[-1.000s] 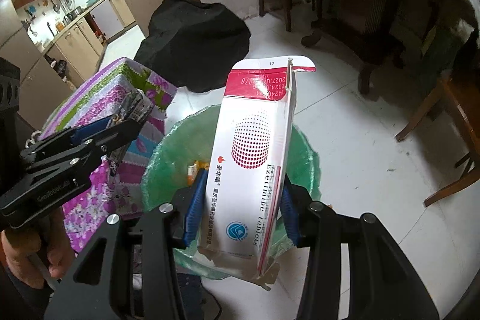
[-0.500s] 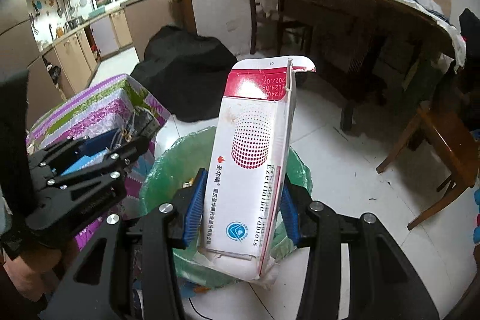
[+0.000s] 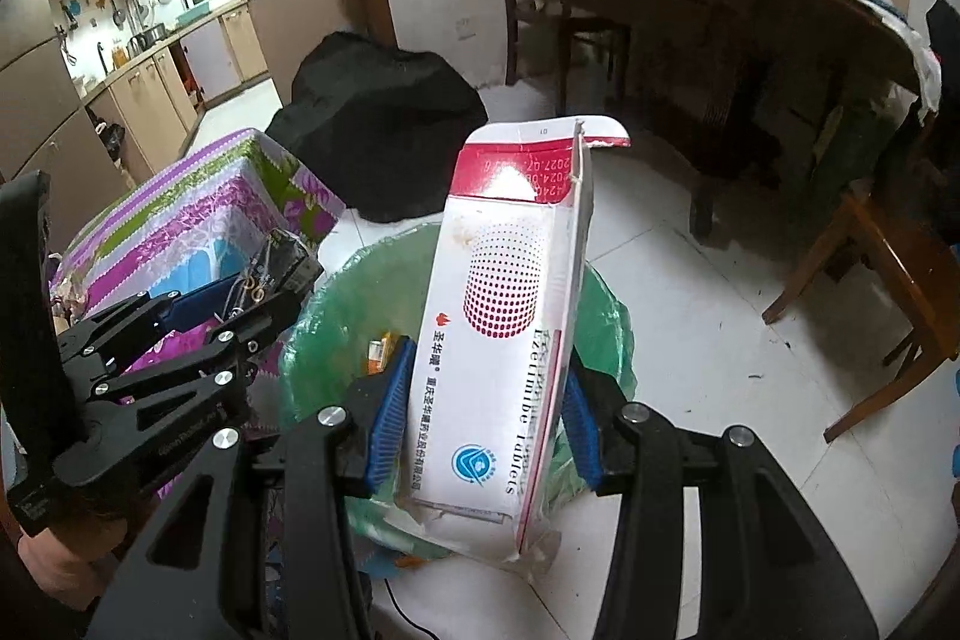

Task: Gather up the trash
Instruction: 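Open both tools to drop the packet and medicine box into the bin, then move both open tools back over the table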

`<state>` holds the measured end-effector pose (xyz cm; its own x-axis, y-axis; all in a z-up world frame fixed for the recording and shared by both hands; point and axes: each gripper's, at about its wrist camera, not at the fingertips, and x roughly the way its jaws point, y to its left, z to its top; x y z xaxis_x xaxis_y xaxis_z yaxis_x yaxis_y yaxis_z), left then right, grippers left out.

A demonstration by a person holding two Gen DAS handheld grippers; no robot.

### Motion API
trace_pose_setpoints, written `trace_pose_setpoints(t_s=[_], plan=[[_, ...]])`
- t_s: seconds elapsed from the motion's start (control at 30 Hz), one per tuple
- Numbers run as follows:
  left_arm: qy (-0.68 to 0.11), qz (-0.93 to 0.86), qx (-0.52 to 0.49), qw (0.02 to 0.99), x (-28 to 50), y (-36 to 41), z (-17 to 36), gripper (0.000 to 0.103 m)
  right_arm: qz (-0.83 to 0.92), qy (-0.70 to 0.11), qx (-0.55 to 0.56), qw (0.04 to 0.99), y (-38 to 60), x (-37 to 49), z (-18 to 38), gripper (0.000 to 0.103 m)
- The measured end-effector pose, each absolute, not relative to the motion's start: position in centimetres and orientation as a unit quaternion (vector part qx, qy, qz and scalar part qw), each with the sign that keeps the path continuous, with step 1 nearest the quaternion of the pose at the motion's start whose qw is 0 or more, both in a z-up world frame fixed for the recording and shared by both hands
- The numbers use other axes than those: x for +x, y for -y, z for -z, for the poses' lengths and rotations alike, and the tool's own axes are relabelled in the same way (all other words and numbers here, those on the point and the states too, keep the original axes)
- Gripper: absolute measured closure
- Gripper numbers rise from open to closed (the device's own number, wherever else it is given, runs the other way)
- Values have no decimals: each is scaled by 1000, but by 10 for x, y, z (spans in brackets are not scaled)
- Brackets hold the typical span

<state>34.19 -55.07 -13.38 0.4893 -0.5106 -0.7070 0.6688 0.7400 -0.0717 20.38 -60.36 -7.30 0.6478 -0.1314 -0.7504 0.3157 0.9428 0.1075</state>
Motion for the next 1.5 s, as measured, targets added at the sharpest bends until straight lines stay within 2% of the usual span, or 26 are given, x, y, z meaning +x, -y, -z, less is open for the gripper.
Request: trace_pose_setpoints(t_s=[0.6,0.67,0.7,0.73,0.77,1.07,1.5], plan=[[-385,343,111,850,366,563,137,58,116,-407,126,897,613,218,77,59],[-383,345,114,849,365,565,137,46,117,-405,128,898,616,218,79,57],[-380,343,117,851,364,566,136,42,117,-404,129,898,619,216,78,48],[-375,340,120,854,363,566,135,32,120,-400,130,899,621,215,78,39],[-373,339,120,855,363,566,134,26,122,-397,131,900,623,214,77,37],[-379,332,118,856,368,564,139,13,120,-392,144,901,629,209,80,36],[-380,331,121,855,366,565,140,12,119,-390,144,902,629,208,79,36]])
